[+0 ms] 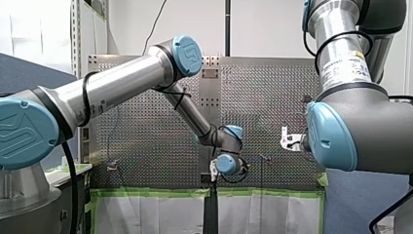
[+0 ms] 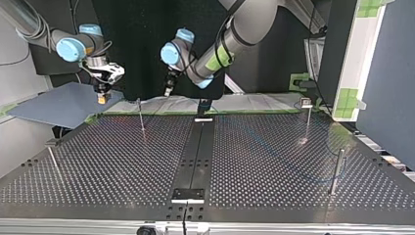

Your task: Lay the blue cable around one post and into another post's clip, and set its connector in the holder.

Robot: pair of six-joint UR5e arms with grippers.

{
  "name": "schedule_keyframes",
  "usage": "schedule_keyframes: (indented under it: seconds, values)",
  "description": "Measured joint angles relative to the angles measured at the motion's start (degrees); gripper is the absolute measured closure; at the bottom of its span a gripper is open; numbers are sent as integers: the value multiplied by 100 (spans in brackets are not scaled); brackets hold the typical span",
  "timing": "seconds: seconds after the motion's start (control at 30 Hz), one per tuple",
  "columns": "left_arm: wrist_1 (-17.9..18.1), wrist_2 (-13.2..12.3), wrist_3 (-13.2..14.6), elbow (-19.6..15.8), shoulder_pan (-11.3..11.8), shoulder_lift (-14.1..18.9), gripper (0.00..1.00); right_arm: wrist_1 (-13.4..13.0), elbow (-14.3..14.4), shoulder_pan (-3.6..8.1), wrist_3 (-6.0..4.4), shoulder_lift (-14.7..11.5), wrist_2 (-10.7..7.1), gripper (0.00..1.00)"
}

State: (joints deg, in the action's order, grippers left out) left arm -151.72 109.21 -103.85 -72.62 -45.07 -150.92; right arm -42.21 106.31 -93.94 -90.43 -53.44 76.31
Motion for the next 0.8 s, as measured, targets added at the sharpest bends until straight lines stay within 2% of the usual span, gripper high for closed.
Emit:
schedule_keyframes:
  seconds: [0.27, 0.63, 0.8]
  values:
    - [62, 14, -4, -311, 9, 29, 0, -343, 361, -13, -44, -7, 77, 100]
    - [86, 22, -5, -337, 16, 33, 0, -699, 754, -17, -156, -6, 122, 100]
    - [91, 127, -14, -338, -4, 33, 0, -831, 885, -8, -196, -6, 125, 100]
